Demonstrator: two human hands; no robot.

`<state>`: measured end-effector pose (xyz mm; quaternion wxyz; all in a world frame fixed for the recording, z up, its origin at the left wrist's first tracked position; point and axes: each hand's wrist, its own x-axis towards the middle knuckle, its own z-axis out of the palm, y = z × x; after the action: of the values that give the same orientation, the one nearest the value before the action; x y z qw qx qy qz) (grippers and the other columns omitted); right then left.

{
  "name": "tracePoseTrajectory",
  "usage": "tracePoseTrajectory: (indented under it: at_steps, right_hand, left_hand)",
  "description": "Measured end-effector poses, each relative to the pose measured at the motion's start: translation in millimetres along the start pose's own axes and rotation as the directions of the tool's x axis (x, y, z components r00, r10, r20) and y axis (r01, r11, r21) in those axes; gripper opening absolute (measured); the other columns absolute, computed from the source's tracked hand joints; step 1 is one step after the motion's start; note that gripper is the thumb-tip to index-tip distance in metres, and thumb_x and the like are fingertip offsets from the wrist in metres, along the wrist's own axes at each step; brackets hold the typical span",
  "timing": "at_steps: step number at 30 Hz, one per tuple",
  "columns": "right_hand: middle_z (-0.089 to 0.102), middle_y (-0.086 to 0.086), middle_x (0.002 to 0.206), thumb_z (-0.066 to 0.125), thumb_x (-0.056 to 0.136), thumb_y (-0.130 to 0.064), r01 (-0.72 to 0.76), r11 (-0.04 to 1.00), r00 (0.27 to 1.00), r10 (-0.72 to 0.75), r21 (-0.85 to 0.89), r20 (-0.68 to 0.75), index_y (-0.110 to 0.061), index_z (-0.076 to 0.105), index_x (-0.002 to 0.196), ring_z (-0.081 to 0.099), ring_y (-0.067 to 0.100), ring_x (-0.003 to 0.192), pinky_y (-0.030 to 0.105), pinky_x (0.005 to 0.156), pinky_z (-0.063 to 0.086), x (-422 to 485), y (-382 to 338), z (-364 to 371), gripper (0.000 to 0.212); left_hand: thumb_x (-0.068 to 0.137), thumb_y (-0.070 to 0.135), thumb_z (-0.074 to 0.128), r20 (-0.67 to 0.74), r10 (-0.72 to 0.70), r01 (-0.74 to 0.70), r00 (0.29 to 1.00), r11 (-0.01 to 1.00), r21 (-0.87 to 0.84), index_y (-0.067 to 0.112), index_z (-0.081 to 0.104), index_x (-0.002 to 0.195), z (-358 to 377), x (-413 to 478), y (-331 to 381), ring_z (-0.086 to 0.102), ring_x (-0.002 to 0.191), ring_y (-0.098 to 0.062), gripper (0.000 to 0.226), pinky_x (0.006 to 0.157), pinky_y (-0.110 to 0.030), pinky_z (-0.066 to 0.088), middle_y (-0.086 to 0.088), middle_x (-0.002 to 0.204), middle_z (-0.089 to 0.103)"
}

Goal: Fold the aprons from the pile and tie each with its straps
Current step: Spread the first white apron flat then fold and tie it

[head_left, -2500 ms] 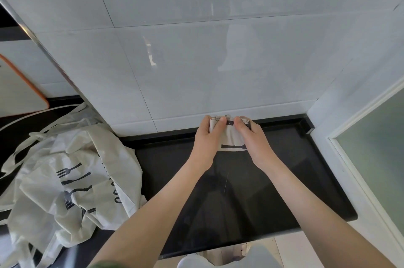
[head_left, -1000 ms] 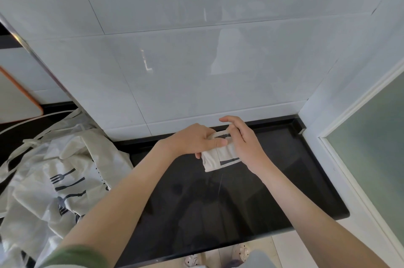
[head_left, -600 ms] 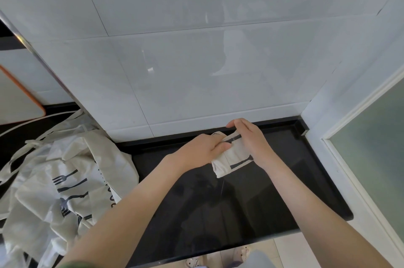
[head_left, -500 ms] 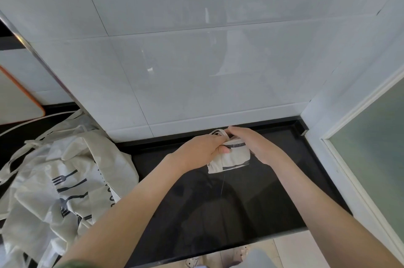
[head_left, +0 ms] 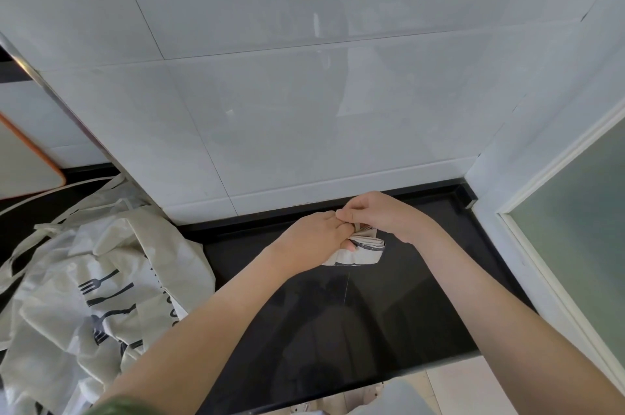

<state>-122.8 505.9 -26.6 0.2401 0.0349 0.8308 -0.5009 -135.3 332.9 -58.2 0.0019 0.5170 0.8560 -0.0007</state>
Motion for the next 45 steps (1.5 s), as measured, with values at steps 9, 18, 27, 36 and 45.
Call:
tracePoseTrajectory:
  at_steps: [9,18,27,36,45]
  right_hand:
    - [0.059,-0.005,0.075,0.052,0.096,-0.026,-0.034,0.916,0.999,0.047,-0.4,0.022,-0.02,0.065,0.073,0.051,0.011,0.071,0.03,0.069,0.04,3,8,-6,0.026]
    - [0.041,0.001,0.112,0.052,0.088,-0.052,-0.062,0.571,0.998,0.057,-0.819,-0.036,-0.021,0.063,0.073,0.036,0.019,0.11,0.037,0.099,0.028,-1,4,-3,0.036]
    - [0.031,-0.006,0.051,0.042,0.096,-0.048,-0.138,0.704,0.987,0.158,-0.696,-0.037,-0.019,0.054,0.055,0.036,0.011,0.052,0.026,0.07,0.032,0,0,9,0.052]
    - [0.061,0.001,0.078,0.056,0.088,-0.013,-0.088,0.923,0.994,0.106,-0.375,0.027,-0.014,0.065,0.077,0.054,0.014,0.075,0.021,0.063,0.038,-2,5,20,0.014]
    - [0.067,-0.001,0.078,0.055,0.096,-0.01,0.227,0.955,0.96,-0.187,0.193,-0.207,-0.012,0.063,0.081,0.065,0.009,0.078,0.023,0.082,0.049,-9,-16,19,0.018]
  left_hand:
    - [0.105,0.031,0.037,-0.047,0.119,-0.117,0.992,0.993,0.034,0.012,0.056,0.115,3,-4,-12,0.054,0.094,-0.018,0.029,0.081,-0.026,0.038,-0.001,0.103,0.06]
    - [0.105,0.028,0.04,0.023,0.104,-0.105,0.994,0.993,0.044,0.015,0.051,0.123,18,-8,-9,0.049,0.099,-0.018,0.025,0.086,-0.027,0.032,-0.001,0.109,0.056]
    - [0.096,0.02,0.057,-0.06,0.14,-0.133,0.988,0.984,0.115,0.008,0.058,0.111,21,-14,-3,0.057,0.089,-0.022,0.018,0.082,-0.031,0.042,-0.004,0.099,0.061]
    - [0.09,0.028,0.061,-0.277,0.241,-0.212,0.93,0.968,0.132,0.011,0.063,0.086,24,-14,2,0.057,0.067,-0.017,0.018,0.064,-0.029,0.049,-0.002,0.079,0.063]
    - [0.063,0.017,0.09,-0.247,0.059,-0.056,0.967,0.998,0.019,0.01,0.066,0.08,30,-8,3,0.059,0.061,-0.017,0.03,0.061,-0.028,0.053,-0.001,0.07,0.062]
